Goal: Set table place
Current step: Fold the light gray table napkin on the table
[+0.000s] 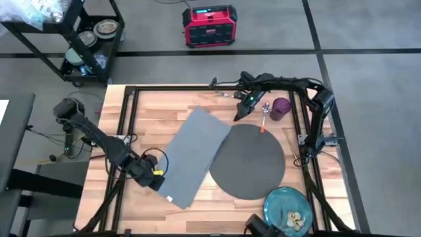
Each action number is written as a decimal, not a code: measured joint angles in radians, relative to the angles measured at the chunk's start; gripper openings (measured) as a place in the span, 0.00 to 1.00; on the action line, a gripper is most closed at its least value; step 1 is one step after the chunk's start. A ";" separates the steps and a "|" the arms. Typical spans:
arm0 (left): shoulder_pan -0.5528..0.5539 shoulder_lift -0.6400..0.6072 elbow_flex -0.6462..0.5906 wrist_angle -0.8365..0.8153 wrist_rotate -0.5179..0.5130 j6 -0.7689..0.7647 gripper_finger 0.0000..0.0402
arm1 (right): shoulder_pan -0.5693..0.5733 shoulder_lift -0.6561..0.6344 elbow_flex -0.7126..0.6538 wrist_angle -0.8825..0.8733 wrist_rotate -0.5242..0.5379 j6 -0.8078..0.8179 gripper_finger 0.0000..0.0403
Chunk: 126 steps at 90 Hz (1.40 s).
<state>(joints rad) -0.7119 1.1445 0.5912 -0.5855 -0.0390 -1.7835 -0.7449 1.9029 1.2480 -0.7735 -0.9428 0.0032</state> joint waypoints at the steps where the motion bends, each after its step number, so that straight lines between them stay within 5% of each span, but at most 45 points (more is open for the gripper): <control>1: -0.007 0.003 0.002 0.001 -0.002 -0.008 0.00 | 0.000 -0.003 0.000 0.001 0.000 0.000 0.45; 17: -0.088 0.004 0.042 -0.025 -0.116 -0.123 0.00 | 0.012 -0.068 0.000 0.014 -0.003 0.000 0.45; 41: -0.152 0.005 0.051 -0.047 -0.138 -0.229 0.00 | 0.042 -0.087 0.000 -0.006 -0.002 -0.006 0.45; 81: -0.108 -0.041 0.241 -0.239 -0.551 -0.187 0.00 | 0.097 -0.087 0.000 0.019 -0.002 -0.014 0.45; 93: 0.022 -0.096 0.254 -0.241 -0.651 -0.049 0.00 | 0.094 -0.087 0.000 0.017 -0.033 -0.009 0.45; 106: 0.283 -0.147 0.255 -0.164 -0.666 0.232 0.00 | 0.082 -0.087 0.000 0.004 -0.068 -0.003 0.45; 113: 0.472 -0.151 0.252 -0.067 -0.578 0.429 0.00 | 0.073 -0.087 0.000 0.003 -0.070 -0.003 0.45; 126: 0.800 -0.084 0.190 0.210 -0.264 0.699 0.00 | 0.054 -0.087 0.000 -0.007 -0.071 -0.002 0.45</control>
<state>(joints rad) 0.0882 1.0610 0.7807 -0.3753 -0.3026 -1.0843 -0.6910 1.8160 1.2480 -0.7804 -1.0134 0.0017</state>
